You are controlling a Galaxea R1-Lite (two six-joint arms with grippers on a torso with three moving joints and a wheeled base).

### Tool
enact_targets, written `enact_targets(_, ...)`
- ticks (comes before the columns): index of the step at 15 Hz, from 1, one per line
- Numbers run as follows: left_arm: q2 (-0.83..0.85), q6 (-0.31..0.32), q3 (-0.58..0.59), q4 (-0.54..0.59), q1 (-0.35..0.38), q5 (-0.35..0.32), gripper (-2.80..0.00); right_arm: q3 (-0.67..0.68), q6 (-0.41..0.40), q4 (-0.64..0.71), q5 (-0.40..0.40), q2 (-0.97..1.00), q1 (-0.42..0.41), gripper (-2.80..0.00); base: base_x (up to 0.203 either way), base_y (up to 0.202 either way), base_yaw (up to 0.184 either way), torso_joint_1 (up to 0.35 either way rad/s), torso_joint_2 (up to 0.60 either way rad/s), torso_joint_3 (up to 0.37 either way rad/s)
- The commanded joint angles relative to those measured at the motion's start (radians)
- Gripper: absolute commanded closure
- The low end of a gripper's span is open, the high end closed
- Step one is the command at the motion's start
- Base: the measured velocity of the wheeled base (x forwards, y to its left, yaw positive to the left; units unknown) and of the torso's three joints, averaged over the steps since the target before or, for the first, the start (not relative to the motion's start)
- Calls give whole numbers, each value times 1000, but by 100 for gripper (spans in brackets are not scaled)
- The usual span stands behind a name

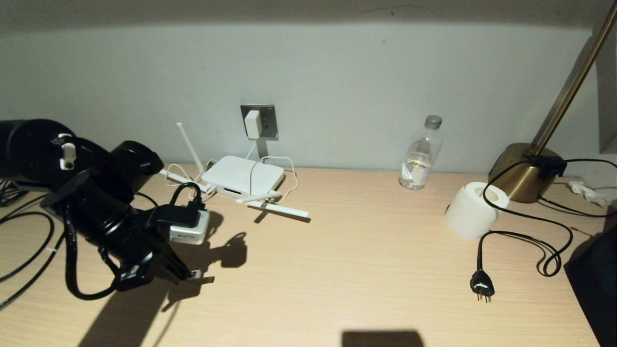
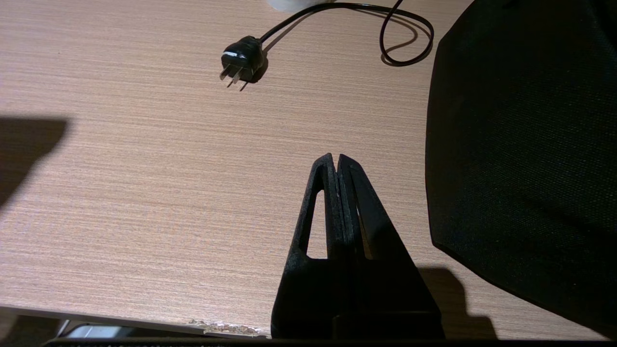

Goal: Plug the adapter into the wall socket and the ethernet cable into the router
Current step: Pick up cable, then align cable and router interface

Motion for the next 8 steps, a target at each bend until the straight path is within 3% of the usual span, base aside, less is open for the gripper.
enact_targets(1,-13,-105,-1,6,0,11,0,-1,-1,1,0,1,0,0,0,0,0,0,0,0)
enact_targets(3,6,-234,-14,6,-6,65,0,0,-1,1,0,1,0,0,0,0,0,0,0,0)
enact_targets(6,95,-323,-131,7,-18,77,0,-1,-1,1,0,1,-1,0,0,0,0,0,0,0)
enact_targets(8,178,-355,-269,26,-20,91,0,-1,-1,1,0,1,0,0,0,0,0,0,0,0)
